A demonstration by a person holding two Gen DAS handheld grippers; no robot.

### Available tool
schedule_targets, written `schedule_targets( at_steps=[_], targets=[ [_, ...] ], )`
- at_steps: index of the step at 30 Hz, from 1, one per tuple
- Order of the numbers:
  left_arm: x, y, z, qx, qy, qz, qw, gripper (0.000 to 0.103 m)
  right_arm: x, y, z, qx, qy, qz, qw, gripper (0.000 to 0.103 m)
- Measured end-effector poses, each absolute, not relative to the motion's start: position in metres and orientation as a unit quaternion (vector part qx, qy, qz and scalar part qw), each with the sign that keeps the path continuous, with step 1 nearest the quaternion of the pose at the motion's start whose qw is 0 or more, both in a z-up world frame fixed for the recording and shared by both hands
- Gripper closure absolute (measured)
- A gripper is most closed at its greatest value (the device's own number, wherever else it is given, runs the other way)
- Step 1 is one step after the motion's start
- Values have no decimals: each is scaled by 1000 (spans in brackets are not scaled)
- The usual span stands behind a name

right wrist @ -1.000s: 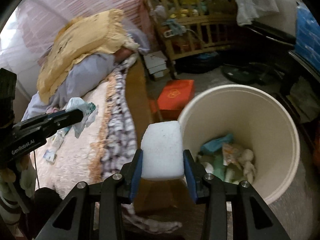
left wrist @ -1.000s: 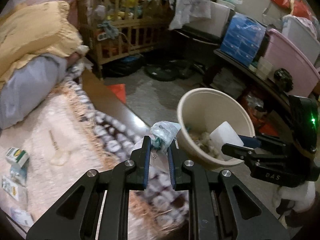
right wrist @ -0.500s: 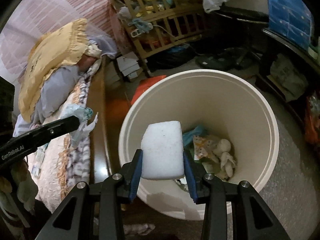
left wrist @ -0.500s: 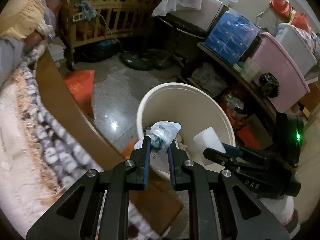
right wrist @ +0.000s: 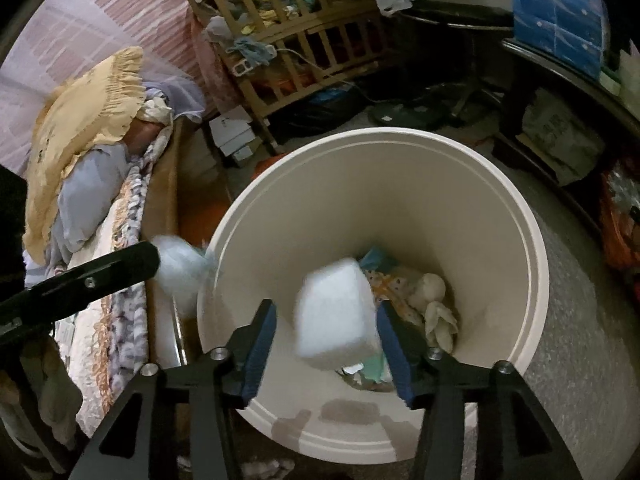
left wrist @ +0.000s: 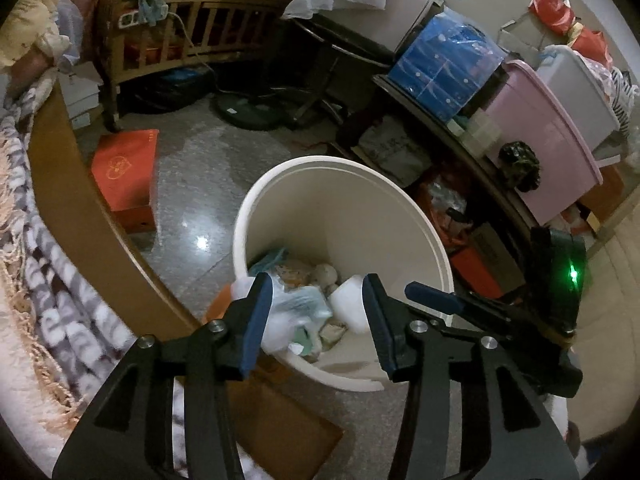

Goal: Collect trash
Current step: 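Return both tools to the trash on the bed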

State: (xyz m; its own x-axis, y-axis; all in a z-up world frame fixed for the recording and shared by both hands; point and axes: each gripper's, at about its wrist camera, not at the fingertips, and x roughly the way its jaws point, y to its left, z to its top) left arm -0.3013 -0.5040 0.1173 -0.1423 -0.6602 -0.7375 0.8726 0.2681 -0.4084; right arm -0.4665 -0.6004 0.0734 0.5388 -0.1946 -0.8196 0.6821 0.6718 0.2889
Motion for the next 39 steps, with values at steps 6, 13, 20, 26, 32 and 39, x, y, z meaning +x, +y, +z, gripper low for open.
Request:
schedule_targets(
  at_steps=[6,13,20,26,32,39],
  targets=[
    [-289,-478,129,122,454,-573,672,58,-460,-586,75,301,405,-252,826,49],
    [-268,-429,145,134,420,-526,727,58,-438,-559,83,291,407,-227,836,49],
    [-248,-382,150,140,401,-477,769,58,-406,-520,96,267,412,-188,851,45],
    [-231,-345,150,135,400,-449,788,58,-377,-488,106,259,412,-152,860,43],
    [-212,-310,147,126,405,-421,802,58,-347,-456,111,244,421,-120,866,42],
    [-186,-262,132,105,422,-384,814,58,-309,-413,114,220,434,-75,870,42]
  ],
)
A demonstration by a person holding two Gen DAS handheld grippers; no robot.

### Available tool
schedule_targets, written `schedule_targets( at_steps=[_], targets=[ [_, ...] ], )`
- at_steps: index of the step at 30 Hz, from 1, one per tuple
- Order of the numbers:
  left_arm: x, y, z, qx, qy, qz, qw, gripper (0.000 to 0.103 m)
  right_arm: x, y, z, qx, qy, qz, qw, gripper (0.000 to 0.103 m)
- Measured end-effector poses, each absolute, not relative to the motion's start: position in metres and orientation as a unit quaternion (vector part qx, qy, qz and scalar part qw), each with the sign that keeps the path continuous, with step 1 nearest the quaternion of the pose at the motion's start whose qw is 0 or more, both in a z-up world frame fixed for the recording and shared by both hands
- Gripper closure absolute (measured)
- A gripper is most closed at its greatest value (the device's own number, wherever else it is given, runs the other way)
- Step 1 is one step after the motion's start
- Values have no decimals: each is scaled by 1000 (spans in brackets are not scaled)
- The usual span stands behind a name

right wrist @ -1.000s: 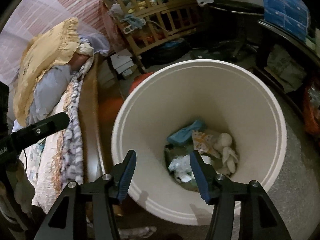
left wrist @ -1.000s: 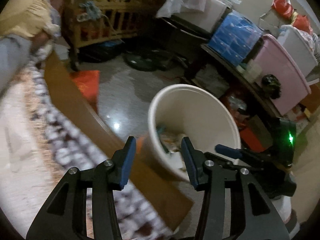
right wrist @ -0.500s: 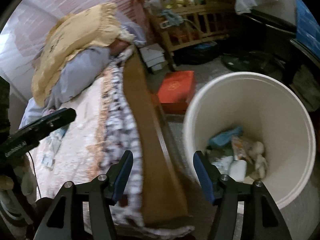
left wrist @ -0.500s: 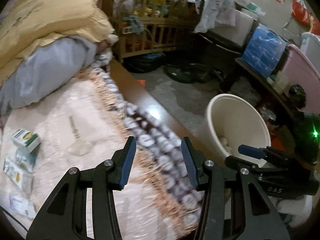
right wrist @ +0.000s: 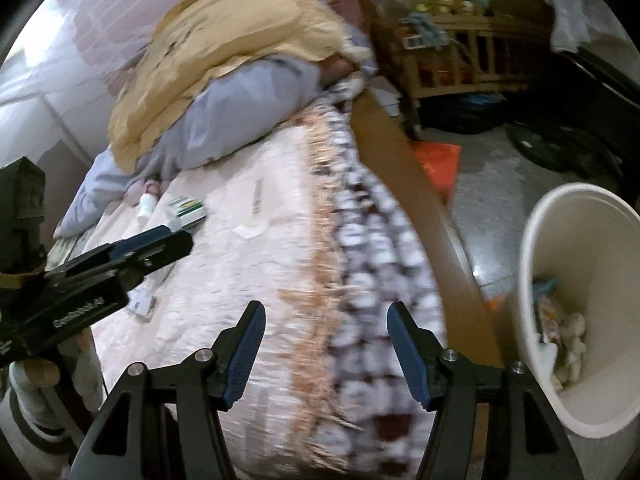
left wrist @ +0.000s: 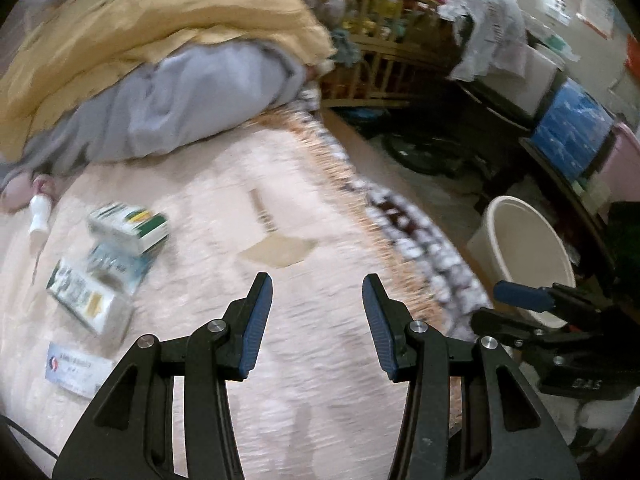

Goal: Collect trash
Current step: 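Return both tools to the trash on the bed, then grasp the milk carton with right tool while left tool grasps blue-white medicine box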

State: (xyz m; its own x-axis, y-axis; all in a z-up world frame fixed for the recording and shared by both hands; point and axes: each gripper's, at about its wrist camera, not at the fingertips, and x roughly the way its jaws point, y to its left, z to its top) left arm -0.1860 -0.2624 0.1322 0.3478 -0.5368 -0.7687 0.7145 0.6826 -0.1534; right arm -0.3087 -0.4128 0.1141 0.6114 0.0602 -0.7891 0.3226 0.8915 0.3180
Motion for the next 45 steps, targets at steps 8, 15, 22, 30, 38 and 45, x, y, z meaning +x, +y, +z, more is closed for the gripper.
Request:
schedule_targets(
  at_steps=[8,15,22,30,38,45],
  targets=[
    [-144,-199,99,73,459,-330,822,58,-261,-369,111,194,456,-30,868,42],
    [-108,-150,65,64,497,-285,817,58,-208,-323,110,149,482,14,864,42],
    [-99,-66,58,67,512,-255,817,58,-148,-266,99,103,504,86,853,40],
    [-104,17,77,3,521,-238,820,58,-67,-185,78,28,516,178,837,39],
    [-114,26,77,-19,529,-238,815,58,-18,-143,57,-5,514,192,836,41],
    [-116,18,54,-25,559,-228,797,58,3,-151,51,19,515,173,839,42]
  ],
)
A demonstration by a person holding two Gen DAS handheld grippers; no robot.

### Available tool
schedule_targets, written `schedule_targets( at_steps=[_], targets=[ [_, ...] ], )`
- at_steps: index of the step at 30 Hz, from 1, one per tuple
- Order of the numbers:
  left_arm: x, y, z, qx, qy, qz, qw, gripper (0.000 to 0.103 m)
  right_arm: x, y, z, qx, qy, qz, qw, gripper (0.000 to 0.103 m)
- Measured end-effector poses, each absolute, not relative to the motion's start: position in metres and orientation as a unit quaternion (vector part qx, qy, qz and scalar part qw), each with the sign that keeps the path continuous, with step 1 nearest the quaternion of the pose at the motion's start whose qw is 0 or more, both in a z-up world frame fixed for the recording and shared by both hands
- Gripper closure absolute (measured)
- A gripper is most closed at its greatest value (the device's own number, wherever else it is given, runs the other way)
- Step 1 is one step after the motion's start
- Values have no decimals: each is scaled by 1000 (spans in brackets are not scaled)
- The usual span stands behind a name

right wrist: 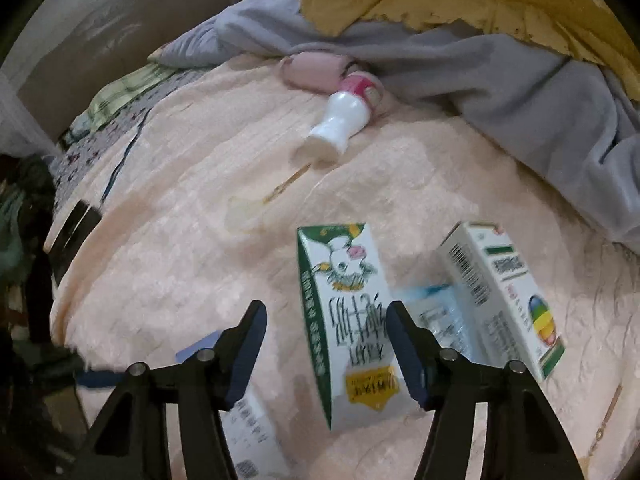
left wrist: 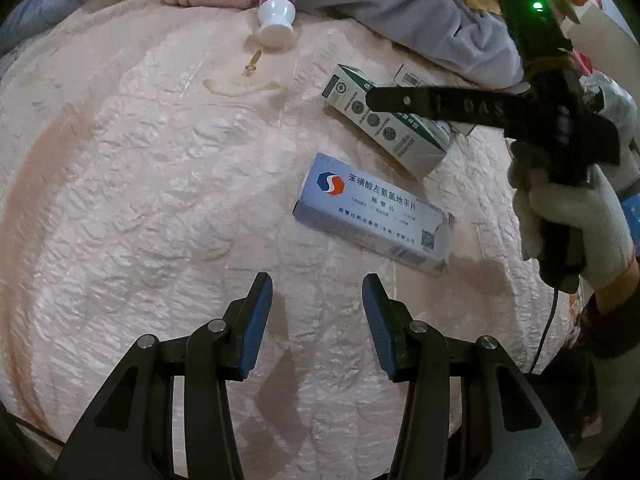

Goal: Collect trash
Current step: 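Grasp the milk carton with right tool while left tool grasps blue-white medicine box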

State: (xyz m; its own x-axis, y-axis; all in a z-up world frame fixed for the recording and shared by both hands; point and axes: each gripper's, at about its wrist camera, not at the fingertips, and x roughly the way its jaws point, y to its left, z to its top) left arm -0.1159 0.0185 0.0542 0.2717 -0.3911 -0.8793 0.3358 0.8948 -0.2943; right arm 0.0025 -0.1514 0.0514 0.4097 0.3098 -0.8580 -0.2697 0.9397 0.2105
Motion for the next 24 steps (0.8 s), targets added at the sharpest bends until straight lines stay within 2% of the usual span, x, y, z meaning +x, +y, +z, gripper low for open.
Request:
schedule_targets(
  at_steps=[2,3,7,12,18,19,21,24],
  targets=[
    [-114,18,53,-31,556,-226,800,58,5,-154,44,50,535,193,821,45],
    [-112,16,52,-33,556,-227,799,58,3,-152,41,42,540,194,818,51],
    [-99,5,42,-31,560,-226,797,58,-9,-147,51,12,538,189,822,52],
    [-72,-13,34,-27,547,-235,803,58,-48,-188,100,-6,524,166,835,52],
    [-39,-27,48,-84,521,-267,806,57,-109,-264,114,45,531,113,839,51],
    [-36,-27,53,-100,518,-266,807,55,-119,-273,110,54,533,103,838,51],
    [-32,-29,60,-126,509,-257,812,39,-133,-283,101,69,539,92,834,51],
    [-27,-42,60,-100,519,-214,822,37,-141,-292,84,75,552,79,827,51]
  ],
)
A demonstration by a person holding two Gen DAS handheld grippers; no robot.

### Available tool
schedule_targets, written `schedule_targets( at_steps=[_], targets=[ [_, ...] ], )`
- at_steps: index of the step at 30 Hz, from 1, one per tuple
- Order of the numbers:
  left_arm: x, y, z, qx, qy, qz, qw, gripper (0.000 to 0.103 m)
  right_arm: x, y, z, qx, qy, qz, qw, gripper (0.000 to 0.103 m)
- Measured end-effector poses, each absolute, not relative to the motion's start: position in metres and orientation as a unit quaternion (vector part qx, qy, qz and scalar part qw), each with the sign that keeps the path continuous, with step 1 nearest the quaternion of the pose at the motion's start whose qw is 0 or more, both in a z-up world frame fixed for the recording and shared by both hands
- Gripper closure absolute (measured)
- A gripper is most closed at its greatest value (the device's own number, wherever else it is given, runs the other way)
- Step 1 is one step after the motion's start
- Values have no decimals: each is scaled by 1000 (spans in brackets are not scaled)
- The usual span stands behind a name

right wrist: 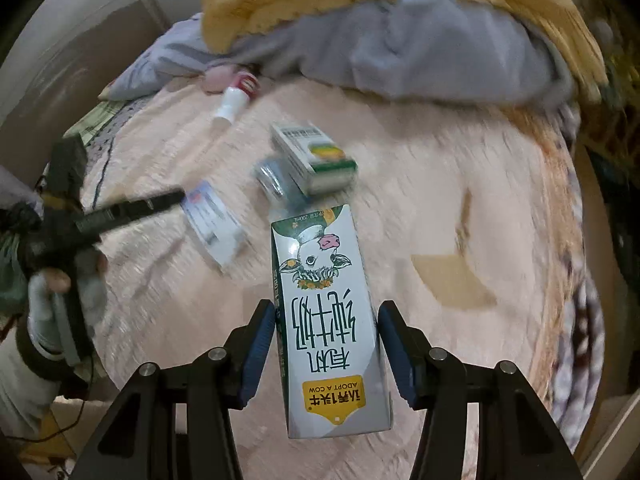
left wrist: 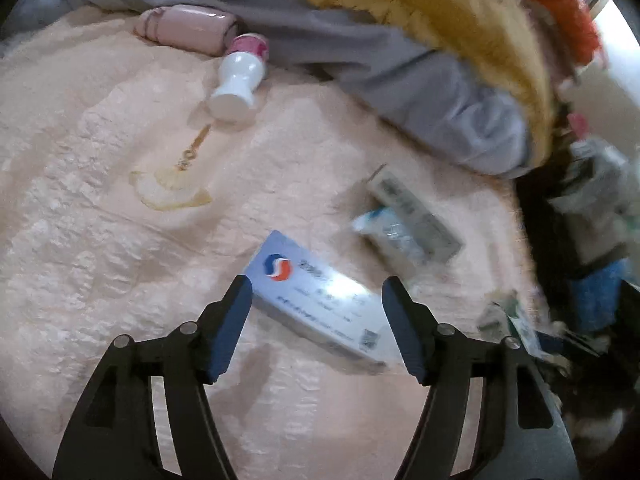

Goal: Collect trash
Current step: 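Grasp the milk carton with right tool while left tool grasps blue-white medicine box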

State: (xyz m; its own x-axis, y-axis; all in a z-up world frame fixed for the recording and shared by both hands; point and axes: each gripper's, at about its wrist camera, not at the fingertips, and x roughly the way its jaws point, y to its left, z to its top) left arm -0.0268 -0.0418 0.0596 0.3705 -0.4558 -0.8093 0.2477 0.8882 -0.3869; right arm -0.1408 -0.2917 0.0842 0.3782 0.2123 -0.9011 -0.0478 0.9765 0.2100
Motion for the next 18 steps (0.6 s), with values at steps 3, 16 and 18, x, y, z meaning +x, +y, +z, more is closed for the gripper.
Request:
schedule_targets(
  at_steps=[3,16,18],
  targets=[
    [-21,-50,47,-102,545,-167,816,37,-140,-293,70,55,561,57,824,51],
    [-28,-116,25,-19,538,-154,828,35,-138,-288,60,44,536,68,840,50],
    [-33,-109,27,-22,542,-168,823,51,-145,-293,65,48,531,66,844,50]
  ],
)
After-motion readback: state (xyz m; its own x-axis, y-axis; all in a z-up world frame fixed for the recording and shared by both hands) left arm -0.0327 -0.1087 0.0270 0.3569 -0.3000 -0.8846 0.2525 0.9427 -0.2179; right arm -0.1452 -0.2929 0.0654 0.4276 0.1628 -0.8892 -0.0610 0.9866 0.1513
